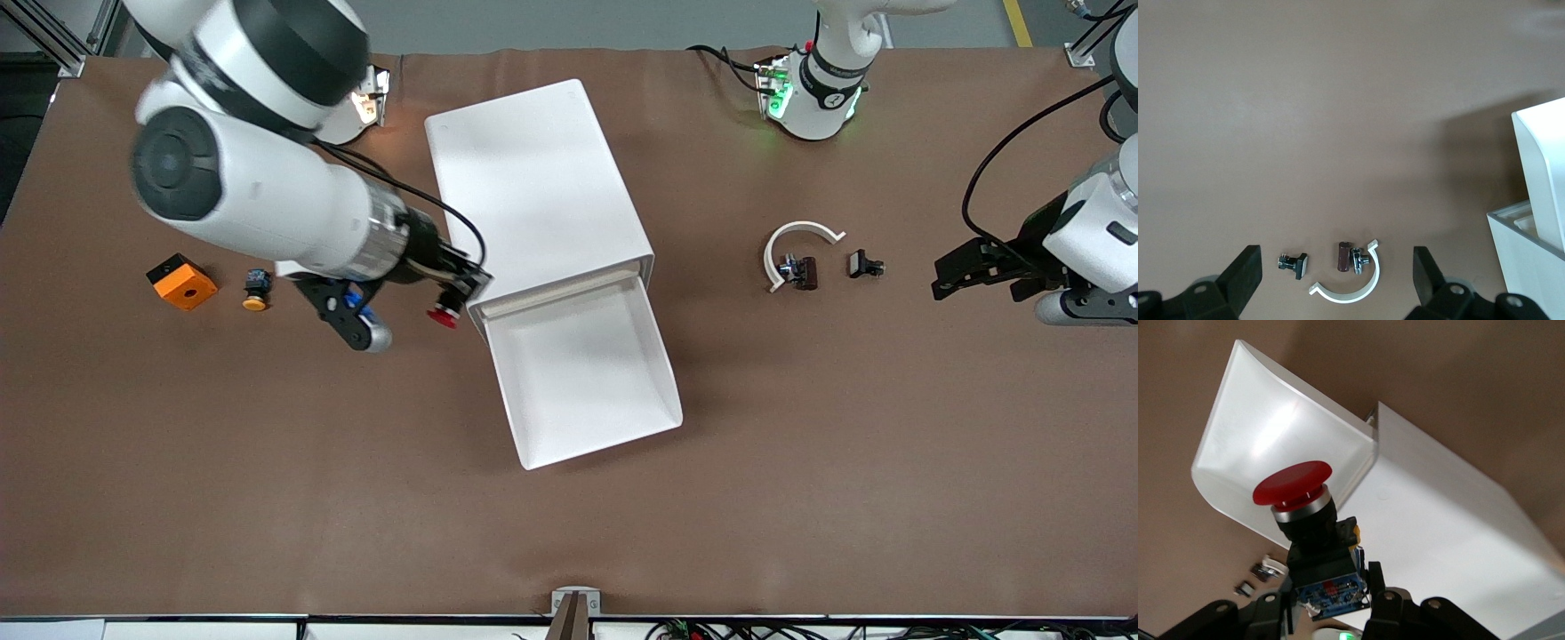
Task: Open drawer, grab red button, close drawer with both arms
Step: 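Carry the red button toward the yellow button while the left gripper returns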
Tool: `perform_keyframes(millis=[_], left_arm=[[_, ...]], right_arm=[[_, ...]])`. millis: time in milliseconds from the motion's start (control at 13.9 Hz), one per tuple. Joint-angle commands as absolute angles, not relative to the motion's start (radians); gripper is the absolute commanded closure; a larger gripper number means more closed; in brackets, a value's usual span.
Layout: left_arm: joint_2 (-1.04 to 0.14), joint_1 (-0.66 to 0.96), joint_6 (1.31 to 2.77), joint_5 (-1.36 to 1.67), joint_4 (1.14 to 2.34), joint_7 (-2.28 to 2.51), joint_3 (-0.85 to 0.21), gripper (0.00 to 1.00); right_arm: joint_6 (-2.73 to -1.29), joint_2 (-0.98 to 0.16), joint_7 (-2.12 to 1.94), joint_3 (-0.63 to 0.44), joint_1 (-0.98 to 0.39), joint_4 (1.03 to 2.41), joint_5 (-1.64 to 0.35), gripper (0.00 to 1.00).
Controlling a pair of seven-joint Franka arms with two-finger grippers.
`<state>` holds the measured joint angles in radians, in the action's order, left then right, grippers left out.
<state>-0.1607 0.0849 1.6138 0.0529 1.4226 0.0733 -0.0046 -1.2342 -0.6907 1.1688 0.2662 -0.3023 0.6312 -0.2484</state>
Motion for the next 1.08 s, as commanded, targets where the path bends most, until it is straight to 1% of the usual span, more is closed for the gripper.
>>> perform_keyframes(millis=[0,144,216,360,432,504,648,792,936,1008], left_arm=[[-0.155,0.086,1.6,0.074,1.424,0.055,0.002,0.0],[-0.19,0.092,1.606,0.071,1.424,0.06,0.003,0.0],[-0.215,0.089,1.626,0.072,1.42,0.058,0.005,0.0],[-0.276,0.089,1.713,0.072,1.413,0.055,0.005,0.0],[-0.323,0.101,1.748,0.072,1.376,0.06,0.003,0.0],[-0.357,0.106,1.762,0.074,1.359,0.073,-0.001,0.0],[-0.418,0.126,1.863,0.093,1.362,0.084,-0.005,0.0],[-0.486,0.132,1.928,0.156,1.359,0.127,-0.005,0.0],[-0.547,0.176,2.032,0.158,1.358,0.2,-0.003,0.0],[-0.575,0.198,2.077,0.158,1.355,0.248,-0.003,0.0]], right_arm=[[-1.183,-0.537,0.909,0.281,-0.191,0.835,-0.259,1.0],[-1.213,-0.412,0.749,0.279,-0.115,1.039,-0.256,1.0],[-1.277,-0.328,0.668,0.281,-0.069,1.186,-0.256,1.0],[-1.429,-0.139,0.49,0.281,0.003,1.503,-0.258,1.0],[-1.474,-0.082,0.442,0.281,0.024,1.605,-0.258,1.0],[-1.497,-0.039,0.41,0.279,0.04,1.682,-0.258,1.0],[-1.555,0.036,0.379,0.278,0.049,1.811,-0.255,1.0],[-1.627,0.104,0.374,0.278,0.051,1.931,-0.25,1.0],[-1.705,0.15,0.374,0.276,0.06,2.044,-0.25,1.0],[-1.768,0.173,0.368,0.278,0.06,2.113,-0.249,1.0]])
